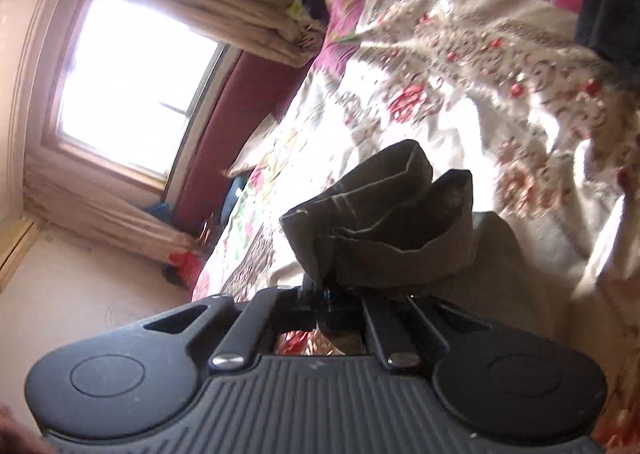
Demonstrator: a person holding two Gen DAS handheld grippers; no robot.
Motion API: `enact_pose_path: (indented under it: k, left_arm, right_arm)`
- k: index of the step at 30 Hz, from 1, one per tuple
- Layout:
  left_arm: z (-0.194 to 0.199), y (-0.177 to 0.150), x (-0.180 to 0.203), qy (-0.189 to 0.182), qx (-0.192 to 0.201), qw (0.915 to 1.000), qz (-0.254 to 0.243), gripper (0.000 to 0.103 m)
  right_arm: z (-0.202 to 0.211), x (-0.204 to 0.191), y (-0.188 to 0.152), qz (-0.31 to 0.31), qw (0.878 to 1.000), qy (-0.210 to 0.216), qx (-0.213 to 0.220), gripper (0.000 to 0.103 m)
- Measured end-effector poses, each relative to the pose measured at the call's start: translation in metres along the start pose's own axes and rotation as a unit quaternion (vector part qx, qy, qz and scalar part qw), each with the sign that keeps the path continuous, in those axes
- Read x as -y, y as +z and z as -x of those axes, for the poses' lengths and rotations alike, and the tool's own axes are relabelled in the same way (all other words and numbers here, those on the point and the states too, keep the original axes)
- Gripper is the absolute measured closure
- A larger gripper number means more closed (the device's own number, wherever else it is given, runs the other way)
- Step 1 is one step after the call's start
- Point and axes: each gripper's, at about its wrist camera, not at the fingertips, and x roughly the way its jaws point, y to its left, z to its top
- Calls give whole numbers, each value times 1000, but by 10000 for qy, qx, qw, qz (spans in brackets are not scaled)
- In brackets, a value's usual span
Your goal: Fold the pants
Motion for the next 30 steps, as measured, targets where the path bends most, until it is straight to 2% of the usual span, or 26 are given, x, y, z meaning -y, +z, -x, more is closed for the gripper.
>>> enact_pose_path:
  k: [3,6,10,15,20,23,25,30]
  left_arm:
    - [15,-16,-23,89,35,9996,268,43]
    - [28,-37,-46,231,36,9984,512,43]
    - [40,-63,-71,405,49,9961,778,43]
    - [56,-84,-89,530,185,9941,931,42]
    - [71,-97,-96,596,279,9932,956,41]
    - [80,-106,-100,602,238,9931,982,41]
    - [85,-112,-101,630,179,9930,981,41]
    - [98,-125,-101,715,22,9933,903,41]
  right_arm:
    - [-47,-33,-43,385,9964,252,-705,98]
    - [-98,-51,-90,343,9883,449,-1420,98]
    - [-149,-82,-154,996,9753,449,-1918,98]
    - [-192,-106,-221,1236,9555,495,-2631,98]
    - [-211,-127,-264,1534,9383,578,-3045,98]
    - [-220,-139,-287,2076,9198,536,-3286,98]
    - [-223,-139,-301,2378,9053,403,-3497,92]
    - [-219,-131,-318,2602,8799,188,-3971,84]
